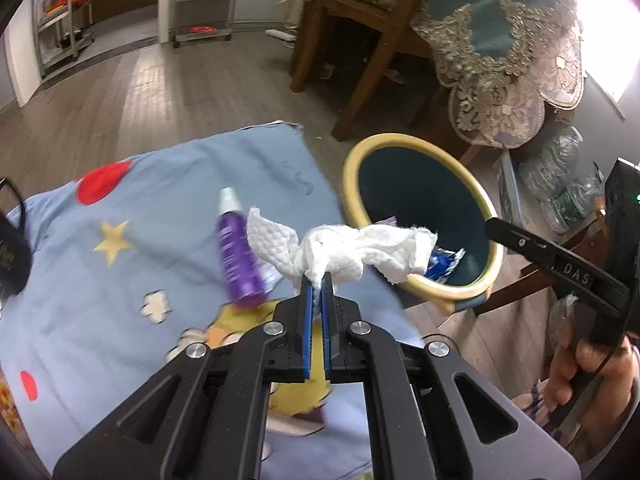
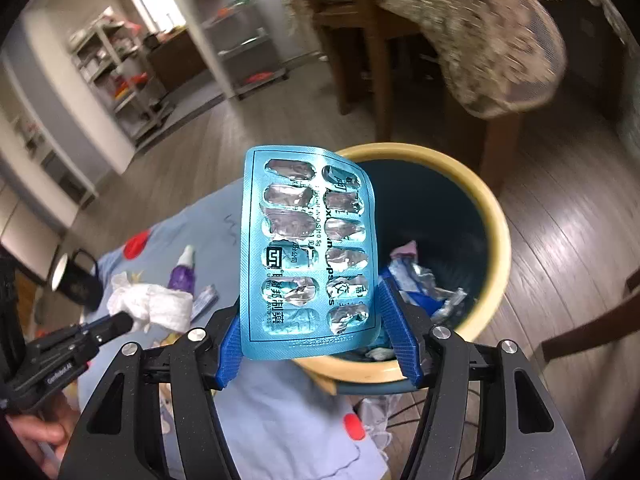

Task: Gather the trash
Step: 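Carry the white tissue and blue blister pack over the bin with both grippers, then open both grippers over the bin to drop the tissue and blister pack, then move the left gripper to the purple spray bottle while the right approaches the white sachet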

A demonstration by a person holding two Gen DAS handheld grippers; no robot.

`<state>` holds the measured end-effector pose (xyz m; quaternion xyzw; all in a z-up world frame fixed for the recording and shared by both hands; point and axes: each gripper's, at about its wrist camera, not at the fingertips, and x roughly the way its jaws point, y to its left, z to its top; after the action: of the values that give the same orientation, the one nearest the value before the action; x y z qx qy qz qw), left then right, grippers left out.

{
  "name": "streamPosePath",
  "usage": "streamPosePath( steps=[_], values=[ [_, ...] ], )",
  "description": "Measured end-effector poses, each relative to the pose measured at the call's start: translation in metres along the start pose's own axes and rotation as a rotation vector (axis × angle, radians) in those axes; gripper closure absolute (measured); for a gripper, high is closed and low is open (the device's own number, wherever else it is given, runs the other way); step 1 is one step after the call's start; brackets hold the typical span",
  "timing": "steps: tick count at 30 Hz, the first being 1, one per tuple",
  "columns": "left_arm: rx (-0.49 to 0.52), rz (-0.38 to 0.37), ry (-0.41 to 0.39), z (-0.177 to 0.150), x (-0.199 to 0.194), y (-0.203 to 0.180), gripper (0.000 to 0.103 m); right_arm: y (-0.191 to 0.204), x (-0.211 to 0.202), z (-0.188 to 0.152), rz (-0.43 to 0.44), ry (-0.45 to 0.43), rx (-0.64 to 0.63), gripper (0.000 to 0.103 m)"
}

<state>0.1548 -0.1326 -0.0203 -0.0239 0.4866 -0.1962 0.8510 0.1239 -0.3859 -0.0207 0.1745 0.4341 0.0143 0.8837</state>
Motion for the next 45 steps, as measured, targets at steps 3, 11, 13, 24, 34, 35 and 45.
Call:
streamPosePath(
  steps=[3, 11, 13, 24, 34, 35, 45],
  values=[
    [0.022, -0.007, 0.004, 0.012, 0.012, -0.021, 0.100, -0.015, -0.001, 0.000, -0.005, -0.010, 0.056, 0.040],
    [0.095, -0.003, 0.059, 0.043, 0.068, -0.074, 0.100, -0.034, -0.007, 0.002, -0.029, -0.035, 0.121, 0.040],
    [0.106, 0.000, 0.081, 0.046, 0.083, -0.082, 0.099, -0.041, -0.006, 0.003, -0.042, -0.035, 0.141, 0.040],
    [0.132, -0.033, 0.145, 0.048, 0.119, -0.090, 0.078, -0.048, 0.015, 0.006, -0.041, 0.003, 0.172, 0.040],
    [0.129, 0.013, 0.081, 0.032, 0.091, -0.058, 0.051, -0.040, 0.042, 0.005, -0.057, 0.071, 0.136, 0.040],
    [0.130, 0.022, 0.075, 0.030, 0.086, -0.054, 0.050, -0.038, 0.045, 0.005, -0.061, 0.078, 0.125, 0.040],
    [0.072, 0.046, 0.045, 0.008, 0.045, -0.009, 0.045, -0.041, 0.060, 0.004, -0.088, 0.101, 0.142, 0.033]
  ],
)
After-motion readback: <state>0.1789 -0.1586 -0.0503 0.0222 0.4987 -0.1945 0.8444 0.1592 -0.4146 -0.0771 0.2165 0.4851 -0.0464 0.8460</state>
